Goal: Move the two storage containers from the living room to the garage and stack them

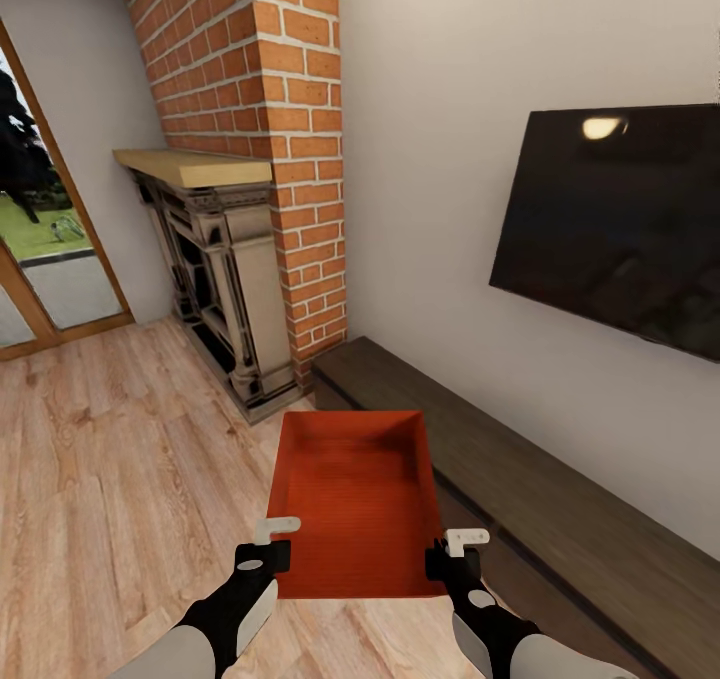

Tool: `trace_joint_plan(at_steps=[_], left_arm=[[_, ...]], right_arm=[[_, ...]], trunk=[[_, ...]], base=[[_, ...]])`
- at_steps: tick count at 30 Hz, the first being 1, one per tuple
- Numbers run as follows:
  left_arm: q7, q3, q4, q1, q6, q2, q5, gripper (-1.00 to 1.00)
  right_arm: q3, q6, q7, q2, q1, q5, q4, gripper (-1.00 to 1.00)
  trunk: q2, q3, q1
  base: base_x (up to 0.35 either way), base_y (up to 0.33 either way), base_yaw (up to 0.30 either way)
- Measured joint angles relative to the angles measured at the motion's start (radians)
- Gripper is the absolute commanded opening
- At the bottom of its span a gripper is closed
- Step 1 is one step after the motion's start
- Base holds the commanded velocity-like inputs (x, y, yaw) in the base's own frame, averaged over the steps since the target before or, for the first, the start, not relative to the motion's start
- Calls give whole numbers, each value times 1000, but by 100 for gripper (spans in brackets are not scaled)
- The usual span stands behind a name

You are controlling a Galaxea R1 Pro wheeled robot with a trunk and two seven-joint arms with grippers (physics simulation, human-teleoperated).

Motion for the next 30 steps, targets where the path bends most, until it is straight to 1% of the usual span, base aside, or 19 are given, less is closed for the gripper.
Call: trace_joint_plan(at_steps=[30], left_arm=[[1, -1, 0, 0, 0, 0, 1, -100]], right_arm=[[0, 0, 0, 0, 0, 0, 0, -100]], trunk=[[0, 45, 0]], base=[[0, 0, 0]])
